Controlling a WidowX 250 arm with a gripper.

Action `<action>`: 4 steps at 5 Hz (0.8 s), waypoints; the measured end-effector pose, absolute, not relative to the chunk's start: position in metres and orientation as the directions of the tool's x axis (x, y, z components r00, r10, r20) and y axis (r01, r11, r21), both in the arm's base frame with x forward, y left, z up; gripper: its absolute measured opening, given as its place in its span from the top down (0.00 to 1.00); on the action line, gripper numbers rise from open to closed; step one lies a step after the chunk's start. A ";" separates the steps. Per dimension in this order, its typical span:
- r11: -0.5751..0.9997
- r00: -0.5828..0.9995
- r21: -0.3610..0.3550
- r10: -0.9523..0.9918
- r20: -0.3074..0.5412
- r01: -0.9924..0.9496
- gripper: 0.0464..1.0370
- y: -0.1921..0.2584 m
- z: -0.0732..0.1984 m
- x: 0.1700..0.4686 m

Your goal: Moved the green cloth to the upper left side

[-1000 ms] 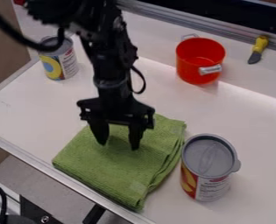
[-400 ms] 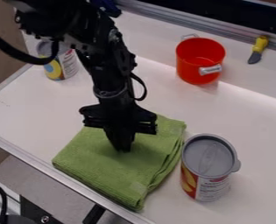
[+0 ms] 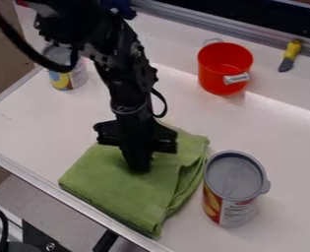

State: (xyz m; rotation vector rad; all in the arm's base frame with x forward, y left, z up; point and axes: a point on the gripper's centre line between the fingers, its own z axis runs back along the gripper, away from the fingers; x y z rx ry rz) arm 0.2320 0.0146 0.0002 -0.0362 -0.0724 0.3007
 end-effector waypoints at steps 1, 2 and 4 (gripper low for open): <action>0.948 0.946 -0.053 0.316 0.075 -0.313 0.99 0.022 0.000 0.233; 0.950 0.946 -0.032 0.312 0.089 -0.310 0.99 0.030 -0.001 0.241; 0.935 0.922 -0.014 0.350 0.166 -0.353 0.99 0.057 0.000 0.273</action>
